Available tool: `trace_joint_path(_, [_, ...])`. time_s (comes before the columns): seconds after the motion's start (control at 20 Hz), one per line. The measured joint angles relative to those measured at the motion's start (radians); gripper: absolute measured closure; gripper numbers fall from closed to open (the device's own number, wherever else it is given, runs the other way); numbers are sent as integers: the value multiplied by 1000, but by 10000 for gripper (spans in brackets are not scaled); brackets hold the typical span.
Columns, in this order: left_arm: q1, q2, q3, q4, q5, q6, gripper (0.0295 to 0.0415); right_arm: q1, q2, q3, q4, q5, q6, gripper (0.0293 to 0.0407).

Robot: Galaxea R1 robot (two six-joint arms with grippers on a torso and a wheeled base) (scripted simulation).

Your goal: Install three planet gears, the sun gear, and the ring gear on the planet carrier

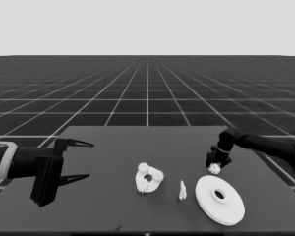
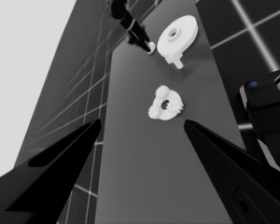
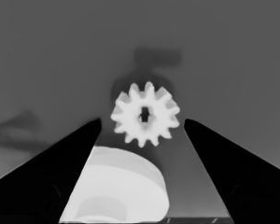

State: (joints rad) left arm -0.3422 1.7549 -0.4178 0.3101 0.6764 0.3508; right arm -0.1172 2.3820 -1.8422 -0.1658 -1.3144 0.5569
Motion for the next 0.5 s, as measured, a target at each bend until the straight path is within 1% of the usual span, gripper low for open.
trace_joint_path(0.1, [0, 0, 0, 0, 0, 0, 326, -15, 14, -27, -4, 16, -11, 315])
trace_joint_path(0.25, [0, 0, 0, 0, 0, 0, 326, -21, 19, -39, -6, 23, -16, 315])
trace_joint_path(0.35, [0, 0, 0, 0, 0, 0, 326, -22, 20, -41, -6, 24, -16, 386])
trace_joint_path(0.4, [0, 0, 0, 0, 0, 0, 326, -21, 20, -41, -6, 24, -17, 388])
trace_joint_path(0.5, [0, 0, 0, 0, 0, 0, 326, -21, 21, -42, -6, 24, -17, 388])
